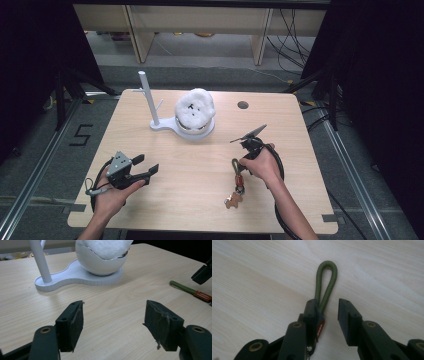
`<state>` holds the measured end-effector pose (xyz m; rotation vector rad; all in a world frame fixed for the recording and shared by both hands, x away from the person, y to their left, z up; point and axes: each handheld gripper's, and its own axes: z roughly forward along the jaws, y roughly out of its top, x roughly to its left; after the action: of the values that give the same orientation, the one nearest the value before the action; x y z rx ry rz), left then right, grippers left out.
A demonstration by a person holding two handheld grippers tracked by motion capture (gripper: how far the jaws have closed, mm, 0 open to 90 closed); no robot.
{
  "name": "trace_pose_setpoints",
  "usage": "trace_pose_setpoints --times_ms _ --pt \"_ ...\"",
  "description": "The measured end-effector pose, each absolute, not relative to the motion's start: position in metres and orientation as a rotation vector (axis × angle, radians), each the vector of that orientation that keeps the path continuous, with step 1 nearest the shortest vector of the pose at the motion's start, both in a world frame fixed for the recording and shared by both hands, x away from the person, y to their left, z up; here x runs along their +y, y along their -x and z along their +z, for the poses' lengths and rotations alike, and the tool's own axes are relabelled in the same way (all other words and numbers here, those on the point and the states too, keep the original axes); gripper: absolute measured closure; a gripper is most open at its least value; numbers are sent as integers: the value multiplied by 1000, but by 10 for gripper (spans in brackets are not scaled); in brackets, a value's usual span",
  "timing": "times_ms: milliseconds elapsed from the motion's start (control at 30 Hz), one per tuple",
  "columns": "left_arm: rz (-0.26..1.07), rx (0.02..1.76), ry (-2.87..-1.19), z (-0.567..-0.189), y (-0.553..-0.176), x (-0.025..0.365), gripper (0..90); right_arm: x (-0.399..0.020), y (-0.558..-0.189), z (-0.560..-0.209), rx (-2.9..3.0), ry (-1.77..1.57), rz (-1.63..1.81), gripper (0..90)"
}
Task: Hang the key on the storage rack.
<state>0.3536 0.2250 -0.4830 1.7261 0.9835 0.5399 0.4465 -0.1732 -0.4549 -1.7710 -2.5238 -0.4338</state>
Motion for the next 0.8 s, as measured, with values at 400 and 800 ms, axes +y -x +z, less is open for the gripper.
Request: trace_pose_setpoints --times_ms 400,800 --pt "536 987 -1736 -484 -353 223 309 -167 -441 -467 -2486 1760 -373 661" --pt "542 986 -1739 -483 -352 225 308 -156 -438 -472 -2509 1742 -294 636"
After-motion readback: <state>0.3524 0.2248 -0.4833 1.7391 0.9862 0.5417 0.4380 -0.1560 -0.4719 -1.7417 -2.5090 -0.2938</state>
